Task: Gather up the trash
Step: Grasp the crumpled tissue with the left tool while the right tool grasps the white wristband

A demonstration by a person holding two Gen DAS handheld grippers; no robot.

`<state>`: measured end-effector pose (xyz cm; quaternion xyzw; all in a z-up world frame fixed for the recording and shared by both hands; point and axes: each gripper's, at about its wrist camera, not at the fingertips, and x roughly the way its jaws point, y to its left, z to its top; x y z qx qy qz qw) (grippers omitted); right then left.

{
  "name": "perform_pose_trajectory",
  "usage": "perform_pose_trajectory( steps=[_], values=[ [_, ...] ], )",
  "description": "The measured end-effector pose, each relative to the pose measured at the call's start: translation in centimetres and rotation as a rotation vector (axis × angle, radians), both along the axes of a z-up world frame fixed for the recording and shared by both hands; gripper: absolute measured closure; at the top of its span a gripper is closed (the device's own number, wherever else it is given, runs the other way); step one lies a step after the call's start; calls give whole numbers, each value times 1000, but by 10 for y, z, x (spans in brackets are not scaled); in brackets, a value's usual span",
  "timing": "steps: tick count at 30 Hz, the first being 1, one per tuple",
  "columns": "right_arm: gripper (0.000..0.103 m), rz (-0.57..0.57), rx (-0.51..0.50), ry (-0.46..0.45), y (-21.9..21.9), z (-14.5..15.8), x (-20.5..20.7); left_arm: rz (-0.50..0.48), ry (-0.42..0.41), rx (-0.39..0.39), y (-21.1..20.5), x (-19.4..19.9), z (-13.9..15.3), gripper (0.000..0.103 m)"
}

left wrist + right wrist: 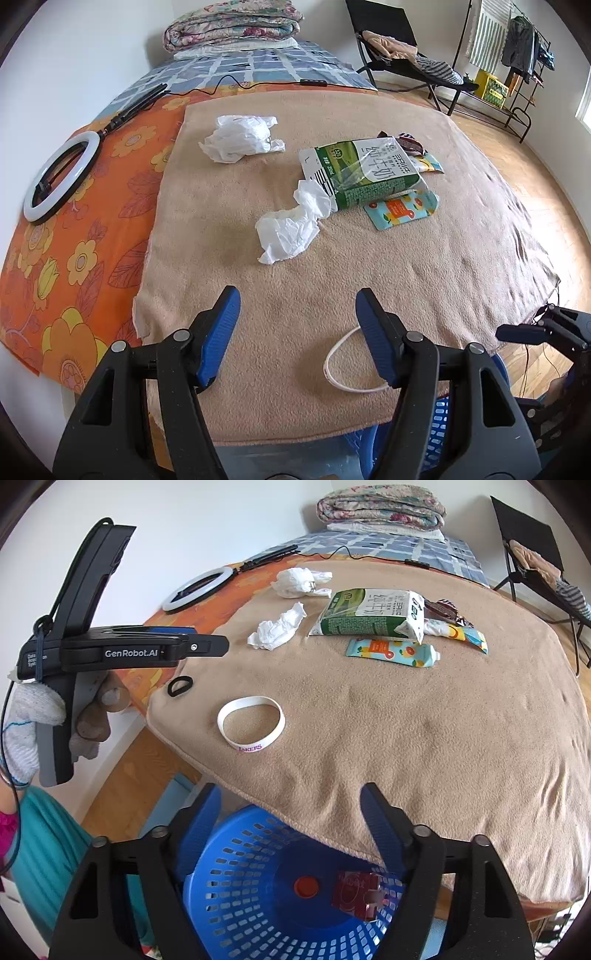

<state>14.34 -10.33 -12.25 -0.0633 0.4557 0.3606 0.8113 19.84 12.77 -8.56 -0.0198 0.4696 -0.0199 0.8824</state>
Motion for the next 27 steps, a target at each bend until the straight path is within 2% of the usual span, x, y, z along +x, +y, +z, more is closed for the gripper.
perform_pose_trajectory(
  steps=[4, 11, 17, 20, 23, 25, 27],
  values=[
    [41, 19, 17, 36, 16, -7, 14, 10, 12, -20, 1, 18, -7, 36],
    [57, 30, 42, 112, 34, -23, 34, 23, 33, -16, 2, 48, -21, 36],
    [62, 41, 36, 126, 50, -30, 42, 56, 59, -29, 11, 68, -33, 36],
    [68, 48, 9, 112, 57, -35, 43, 61, 78, -44, 13, 76, -40, 46],
    [70, 44, 6, 114, 62, -39, 46, 62, 86, -40, 13, 81, -45, 47],
    [73, 44, -5, 102, 66, -37, 49, 59, 96, -44, 12, 85, -49, 57],
    [78, 45, -22, 82, 70, -37, 49, 55, 102, -54, 11, 88, -51, 62]
  ],
)
